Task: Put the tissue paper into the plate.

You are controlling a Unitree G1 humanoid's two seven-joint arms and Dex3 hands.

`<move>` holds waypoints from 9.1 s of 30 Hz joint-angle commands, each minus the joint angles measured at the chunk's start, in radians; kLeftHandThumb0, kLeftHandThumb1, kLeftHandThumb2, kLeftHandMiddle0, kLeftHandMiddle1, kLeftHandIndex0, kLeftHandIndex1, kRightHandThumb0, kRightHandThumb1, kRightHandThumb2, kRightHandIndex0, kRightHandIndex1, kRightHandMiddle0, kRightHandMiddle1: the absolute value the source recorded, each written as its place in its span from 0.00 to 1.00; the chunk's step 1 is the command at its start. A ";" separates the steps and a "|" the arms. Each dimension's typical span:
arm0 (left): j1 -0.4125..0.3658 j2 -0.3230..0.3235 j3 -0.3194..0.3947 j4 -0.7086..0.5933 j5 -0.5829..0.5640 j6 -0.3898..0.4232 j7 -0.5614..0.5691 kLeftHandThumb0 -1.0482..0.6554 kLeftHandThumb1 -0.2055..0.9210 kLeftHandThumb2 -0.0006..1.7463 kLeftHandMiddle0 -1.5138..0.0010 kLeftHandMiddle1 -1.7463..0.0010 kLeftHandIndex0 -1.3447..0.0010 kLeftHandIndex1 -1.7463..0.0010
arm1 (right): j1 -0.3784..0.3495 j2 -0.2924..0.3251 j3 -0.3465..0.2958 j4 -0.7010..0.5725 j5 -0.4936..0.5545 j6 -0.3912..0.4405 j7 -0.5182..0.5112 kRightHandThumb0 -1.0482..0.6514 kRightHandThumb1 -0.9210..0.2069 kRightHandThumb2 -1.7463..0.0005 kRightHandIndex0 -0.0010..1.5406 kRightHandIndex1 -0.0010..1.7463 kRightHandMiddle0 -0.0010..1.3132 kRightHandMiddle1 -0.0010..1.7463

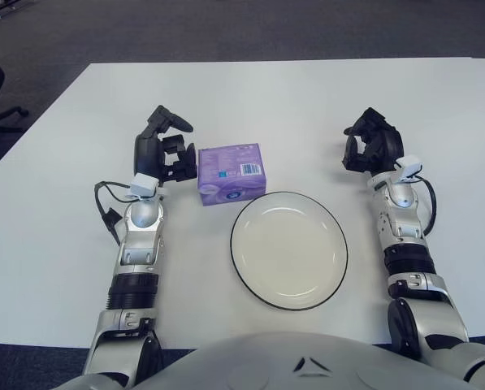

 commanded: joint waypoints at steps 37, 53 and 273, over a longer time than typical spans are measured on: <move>0.268 0.126 -0.178 -0.455 0.640 0.206 -0.056 0.05 1.00 0.39 0.94 0.51 1.00 0.38 | 0.180 0.083 0.006 0.062 0.008 0.053 -0.002 0.32 0.59 0.20 0.85 1.00 0.51 1.00; 0.232 0.160 -0.273 -0.528 0.894 0.321 -0.221 0.00 1.00 0.43 1.00 0.92 1.00 0.86 | 0.177 0.079 0.008 0.062 0.002 0.065 -0.006 0.32 0.59 0.20 0.85 1.00 0.51 1.00; -0.264 0.361 -0.358 0.121 0.492 -0.028 0.048 0.93 0.31 0.87 0.51 0.00 0.28 0.00 | 0.178 0.037 0.016 0.044 -0.001 0.114 0.058 0.34 0.52 0.26 0.86 1.00 0.45 1.00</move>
